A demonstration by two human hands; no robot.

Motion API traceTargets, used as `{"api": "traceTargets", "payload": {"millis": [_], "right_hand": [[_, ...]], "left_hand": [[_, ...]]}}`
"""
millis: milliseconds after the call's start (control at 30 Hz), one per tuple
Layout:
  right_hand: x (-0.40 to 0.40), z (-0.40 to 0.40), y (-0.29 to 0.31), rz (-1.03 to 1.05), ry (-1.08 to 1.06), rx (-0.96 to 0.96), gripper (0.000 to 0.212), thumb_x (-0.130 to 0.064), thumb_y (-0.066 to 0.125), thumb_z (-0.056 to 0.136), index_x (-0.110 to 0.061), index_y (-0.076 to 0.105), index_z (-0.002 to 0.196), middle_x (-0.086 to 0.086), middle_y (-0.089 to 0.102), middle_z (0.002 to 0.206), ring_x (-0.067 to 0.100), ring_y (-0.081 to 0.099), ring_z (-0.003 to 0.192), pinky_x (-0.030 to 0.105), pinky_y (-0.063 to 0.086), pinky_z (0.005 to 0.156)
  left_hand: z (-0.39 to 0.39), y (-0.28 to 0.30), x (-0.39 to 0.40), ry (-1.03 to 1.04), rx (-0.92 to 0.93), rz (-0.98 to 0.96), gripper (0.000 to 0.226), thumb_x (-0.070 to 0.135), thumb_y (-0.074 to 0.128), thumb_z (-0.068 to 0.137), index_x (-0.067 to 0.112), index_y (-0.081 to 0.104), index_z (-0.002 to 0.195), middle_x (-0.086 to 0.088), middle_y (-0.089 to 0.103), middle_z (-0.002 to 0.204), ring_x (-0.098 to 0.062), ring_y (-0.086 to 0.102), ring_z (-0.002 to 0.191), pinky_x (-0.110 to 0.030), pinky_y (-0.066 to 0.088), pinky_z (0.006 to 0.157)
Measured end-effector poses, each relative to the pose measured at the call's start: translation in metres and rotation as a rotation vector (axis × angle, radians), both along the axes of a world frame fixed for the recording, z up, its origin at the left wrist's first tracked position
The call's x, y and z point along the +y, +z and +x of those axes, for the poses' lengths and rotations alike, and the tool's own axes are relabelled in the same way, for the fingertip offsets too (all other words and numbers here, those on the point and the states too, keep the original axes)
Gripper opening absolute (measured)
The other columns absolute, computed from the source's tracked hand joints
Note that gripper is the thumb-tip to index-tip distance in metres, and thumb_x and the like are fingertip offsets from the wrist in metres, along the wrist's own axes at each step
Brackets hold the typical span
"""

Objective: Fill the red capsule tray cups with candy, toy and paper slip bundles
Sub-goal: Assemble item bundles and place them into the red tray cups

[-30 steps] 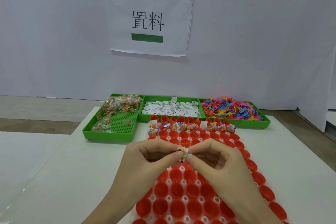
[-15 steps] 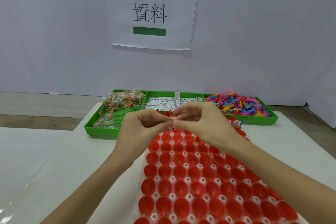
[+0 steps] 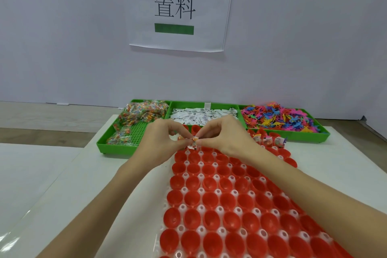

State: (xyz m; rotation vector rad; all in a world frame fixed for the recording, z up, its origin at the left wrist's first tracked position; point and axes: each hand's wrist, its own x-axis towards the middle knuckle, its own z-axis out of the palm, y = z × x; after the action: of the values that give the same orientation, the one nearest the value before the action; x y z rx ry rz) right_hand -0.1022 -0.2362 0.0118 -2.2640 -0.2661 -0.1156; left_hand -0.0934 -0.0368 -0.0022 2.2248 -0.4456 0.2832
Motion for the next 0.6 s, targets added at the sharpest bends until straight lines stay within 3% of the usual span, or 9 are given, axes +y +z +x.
{"api": "traceTargets", "payload": {"millis": [67, 233, 400, 600], "right_hand": [[0.0019, 0.0013, -0.0028, -0.038, -0.008, -0.024, 0.011, -0.021, 0.088, 0.078, -0.02, 0.082, 0.086, -0.005, 0.078, 0.076, 0.001, 0.073, 0.073, 0.015, 0.056, 0.073], [0.005, 0.0024, -0.0065, -0.11, 0.001, -0.062, 0.012, -0.019, 0.088, 0.078, -0.017, 0.08, 0.088, -0.006, 0.077, 0.077, 0.0, 0.071, 0.072, 0.009, 0.053, 0.067], [0.0082, 0.0031, -0.0046, -0.191, 0.059, -0.083, 0.011, -0.018, 0.086, 0.079, -0.018, 0.08, 0.088, -0.008, 0.076, 0.078, -0.003, 0.069, 0.07, 0.008, 0.053, 0.068], [0.0096, 0.0054, -0.002, -0.232, 0.054, -0.04, 0.008, -0.019, 0.085, 0.081, -0.02, 0.083, 0.089, -0.007, 0.077, 0.08, -0.003, 0.07, 0.072, 0.005, 0.051, 0.066]], "left_hand": [[-0.0002, -0.002, -0.0009, 0.02, -0.025, 0.029, 0.009, 0.03, 0.089, 0.076, 0.034, 0.082, 0.081, 0.013, 0.067, 0.087, -0.003, 0.056, 0.082, -0.017, 0.039, 0.067], [0.0011, -0.006, -0.0057, 0.025, -0.066, 0.069, 0.008, 0.029, 0.089, 0.076, 0.029, 0.082, 0.08, 0.007, 0.07, 0.085, -0.016, 0.06, 0.091, -0.034, 0.043, 0.084], [0.0023, -0.0074, -0.0063, 0.047, -0.081, 0.196, 0.008, 0.032, 0.086, 0.079, 0.034, 0.079, 0.082, 0.008, 0.063, 0.092, -0.018, 0.048, 0.1, -0.028, 0.029, 0.078], [0.005, -0.0046, -0.0033, -0.038, -0.097, 0.277, 0.001, 0.035, 0.078, 0.087, 0.034, 0.08, 0.087, 0.011, 0.058, 0.091, -0.015, 0.045, 0.097, -0.024, 0.026, 0.079]]}}
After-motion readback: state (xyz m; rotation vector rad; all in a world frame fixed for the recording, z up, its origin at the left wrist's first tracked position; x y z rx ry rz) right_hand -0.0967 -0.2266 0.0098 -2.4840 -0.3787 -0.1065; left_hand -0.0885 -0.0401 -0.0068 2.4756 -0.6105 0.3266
